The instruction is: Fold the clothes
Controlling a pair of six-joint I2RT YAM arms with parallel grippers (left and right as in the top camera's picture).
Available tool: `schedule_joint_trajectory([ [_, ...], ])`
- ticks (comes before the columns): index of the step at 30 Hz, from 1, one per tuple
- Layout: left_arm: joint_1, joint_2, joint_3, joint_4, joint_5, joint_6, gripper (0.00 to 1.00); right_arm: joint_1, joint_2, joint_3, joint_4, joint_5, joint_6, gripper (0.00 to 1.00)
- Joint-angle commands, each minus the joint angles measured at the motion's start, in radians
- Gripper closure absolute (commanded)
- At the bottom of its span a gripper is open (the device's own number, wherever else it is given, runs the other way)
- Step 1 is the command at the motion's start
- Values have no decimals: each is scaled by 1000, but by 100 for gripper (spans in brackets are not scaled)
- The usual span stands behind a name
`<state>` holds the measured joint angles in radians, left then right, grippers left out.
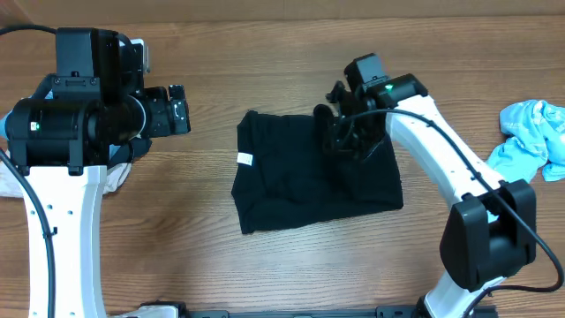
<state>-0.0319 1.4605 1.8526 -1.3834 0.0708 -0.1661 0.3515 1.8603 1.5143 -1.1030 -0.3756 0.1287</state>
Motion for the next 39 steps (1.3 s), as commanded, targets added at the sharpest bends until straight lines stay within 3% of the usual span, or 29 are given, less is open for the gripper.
schedule_joint_trajectory([
  [1,7,-2,15,5,-3,-14,3,32,1,3,-13,-52,-49,33],
  [8,7,34,-2,-19,1,-15,0,-57,1,66,-37,-53,-42,33],
  [11,7,100,-146,-19,71,-78,0,-115,1,66,-51,-51,-34,31],
  [15,-18,220,-446,232,341,-79,0,-243,1,66,-79,-18,27,20],
  [19,-69,365,-584,443,366,-97,0,-355,1,66,-119,-25,29,19],
  [26,-161,582,-605,584,367,-105,0,-420,1,64,-133,-48,29,19],
  [33,-274,653,-606,663,397,-138,3,-418,1,64,-126,-47,29,18],
  [35,-296,653,-606,664,396,-139,11,-418,1,64,-126,-47,29,19],
  [37,-306,653,-606,670,373,-158,26,-418,1,64,-126,-48,29,19],
  [39,-310,653,-606,668,347,-179,67,-418,1,64,-127,-47,29,19],
])
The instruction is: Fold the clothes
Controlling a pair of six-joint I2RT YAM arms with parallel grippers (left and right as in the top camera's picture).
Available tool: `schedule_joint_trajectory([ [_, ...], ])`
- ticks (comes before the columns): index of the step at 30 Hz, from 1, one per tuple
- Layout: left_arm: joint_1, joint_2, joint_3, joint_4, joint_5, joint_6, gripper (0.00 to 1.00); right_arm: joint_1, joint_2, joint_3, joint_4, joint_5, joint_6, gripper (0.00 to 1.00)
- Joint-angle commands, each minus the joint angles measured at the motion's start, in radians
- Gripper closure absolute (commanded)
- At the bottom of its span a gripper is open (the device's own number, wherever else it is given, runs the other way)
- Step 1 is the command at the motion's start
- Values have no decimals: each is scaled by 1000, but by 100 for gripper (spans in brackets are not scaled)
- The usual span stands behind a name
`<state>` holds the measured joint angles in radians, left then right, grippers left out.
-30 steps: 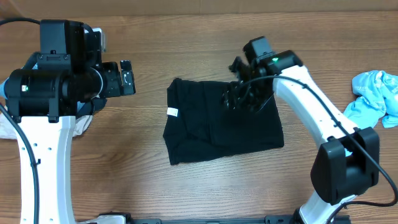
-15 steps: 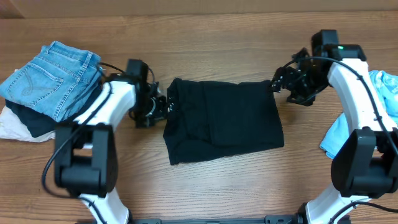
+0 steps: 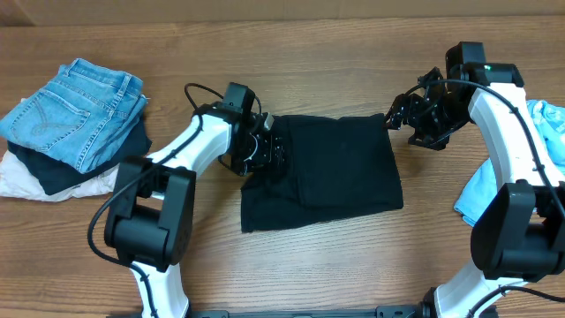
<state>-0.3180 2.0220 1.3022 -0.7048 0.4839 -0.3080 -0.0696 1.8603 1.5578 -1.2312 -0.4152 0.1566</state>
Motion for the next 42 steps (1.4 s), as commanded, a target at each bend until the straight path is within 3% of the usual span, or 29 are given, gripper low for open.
schedule_joint_trajectory([
  [1,-23,92,-56,-17,-69,-37,84,3,1,21,-1,-8,1,19],
  [2,-18,91,-56,-28,-69,-37,96,3,1,21,-5,-8,1,19],
  [5,29,74,-43,-124,-101,-36,96,3,1,21,-18,-7,1,19],
  [10,223,-94,5,-364,-238,29,96,3,1,21,-21,-8,1,19],
  [16,402,-253,209,-583,-275,110,96,3,1,21,-11,-9,2,19],
  [19,303,-255,328,-638,-339,82,96,3,1,21,-11,-9,1,19],
  [24,-4,-196,339,-647,-597,-93,94,3,1,21,-13,-9,1,19],
  [30,-195,10,339,-659,-649,-203,93,3,1,21,-19,-9,2,20],
  [36,-288,96,350,-632,-592,-235,71,3,1,21,-21,-9,2,20],
  [42,-293,96,551,-665,-460,-229,50,3,1,21,-24,-9,1,20],
])
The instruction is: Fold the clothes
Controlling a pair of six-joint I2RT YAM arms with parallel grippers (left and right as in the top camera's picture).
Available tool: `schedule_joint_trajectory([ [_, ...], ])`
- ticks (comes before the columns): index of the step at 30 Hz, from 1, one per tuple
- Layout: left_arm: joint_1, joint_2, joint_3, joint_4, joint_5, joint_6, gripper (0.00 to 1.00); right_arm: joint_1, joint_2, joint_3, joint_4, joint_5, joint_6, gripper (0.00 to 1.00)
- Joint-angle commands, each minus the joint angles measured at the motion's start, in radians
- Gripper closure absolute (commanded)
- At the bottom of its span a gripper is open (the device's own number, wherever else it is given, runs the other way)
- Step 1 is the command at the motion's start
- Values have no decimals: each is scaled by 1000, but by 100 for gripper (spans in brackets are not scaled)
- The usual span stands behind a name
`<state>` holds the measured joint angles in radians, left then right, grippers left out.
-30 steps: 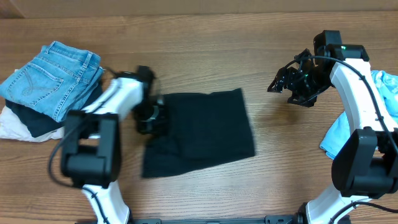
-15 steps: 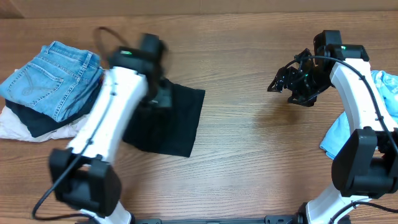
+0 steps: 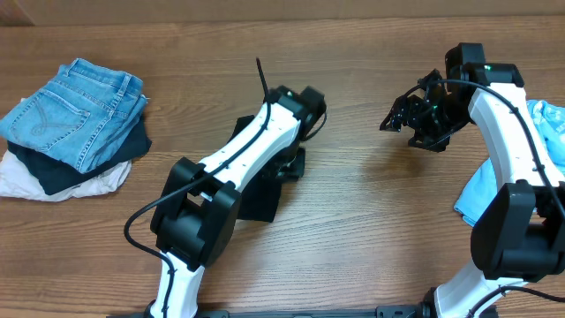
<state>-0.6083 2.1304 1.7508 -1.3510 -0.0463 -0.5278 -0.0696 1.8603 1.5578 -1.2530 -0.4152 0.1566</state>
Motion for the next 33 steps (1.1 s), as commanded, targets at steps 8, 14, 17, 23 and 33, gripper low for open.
schedule_joint_trajectory([
  [8,169,-13,536,-313,-68,72,37,50,1,21,-10,-262,-143,31],
  [14,404,-11,519,-339,96,220,34,275,1,21,76,-236,-215,30],
  [17,513,-11,441,-339,152,285,31,405,1,21,184,-216,-243,29],
  [23,724,-56,439,-339,381,331,37,654,3,15,423,55,-304,18],
  [33,791,-461,440,-338,362,429,22,838,227,13,655,252,-279,26],
])
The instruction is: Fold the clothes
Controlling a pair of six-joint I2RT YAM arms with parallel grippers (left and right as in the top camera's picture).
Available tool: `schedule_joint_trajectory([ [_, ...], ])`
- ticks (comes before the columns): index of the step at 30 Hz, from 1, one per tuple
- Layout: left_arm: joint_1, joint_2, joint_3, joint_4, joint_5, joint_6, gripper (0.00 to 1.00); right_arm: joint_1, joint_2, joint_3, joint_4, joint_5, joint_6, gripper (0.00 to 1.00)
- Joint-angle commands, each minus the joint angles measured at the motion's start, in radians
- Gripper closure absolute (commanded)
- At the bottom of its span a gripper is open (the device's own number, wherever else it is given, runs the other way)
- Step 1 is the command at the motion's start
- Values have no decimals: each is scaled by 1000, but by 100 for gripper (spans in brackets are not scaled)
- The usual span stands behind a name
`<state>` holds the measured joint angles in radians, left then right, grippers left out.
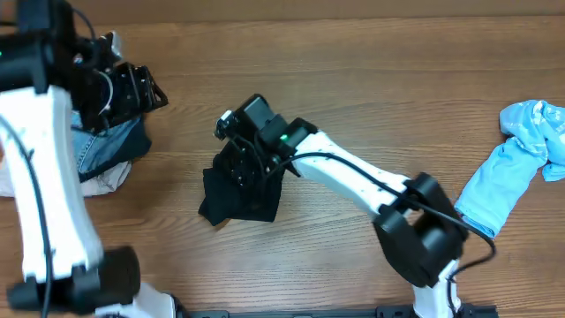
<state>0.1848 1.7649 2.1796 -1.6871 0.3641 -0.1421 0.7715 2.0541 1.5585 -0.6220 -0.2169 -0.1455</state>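
A black garment [237,196] lies folded into a small bundle left of the table's middle, its lower left corner bunched. My right arm reaches across the table, and its gripper [244,166] is down on the top of the bundle, the dark fingers sunk in the cloth and apparently shut on it. My left gripper [155,89] is raised at the far left above the stack of folded clothes [110,150], its fingers spread open and holding nothing.
The stack at the left edge holds blue jeans over dark and white pieces, mostly hidden by the left arm. A light blue garment [521,159] lies crumpled at the right edge. Bare wood lies between the bundle and the blue garment.
The left arm has left the black garment and now hangs over the stack at the left. The right arm has come from the far right onto the garment, which now lies further left and more compact.
First my right gripper worked at the spread black garment's right part with the left arm back at the left. Then the left gripper held its left edge and the right had withdrawn. Then the left arm lay across a narrower fold. Now the right gripper is on the small bundle.
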Motion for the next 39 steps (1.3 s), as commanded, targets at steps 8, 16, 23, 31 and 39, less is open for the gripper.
schedule_joint_trajectory([
  [8,-6,-175,11,-2,-59,69,19,-89,24,16,64,73,203,76],
  [16,-8,-168,10,-3,-61,92,18,-257,-23,16,10,-286,202,39],
  [23,-9,-168,10,-2,-83,98,17,-254,-23,16,25,-321,199,56],
  [31,-9,-168,10,-2,-83,98,16,-255,-23,16,94,-409,203,68],
  [39,-9,-168,10,-2,-83,98,15,-257,-23,15,56,-306,202,93],
])
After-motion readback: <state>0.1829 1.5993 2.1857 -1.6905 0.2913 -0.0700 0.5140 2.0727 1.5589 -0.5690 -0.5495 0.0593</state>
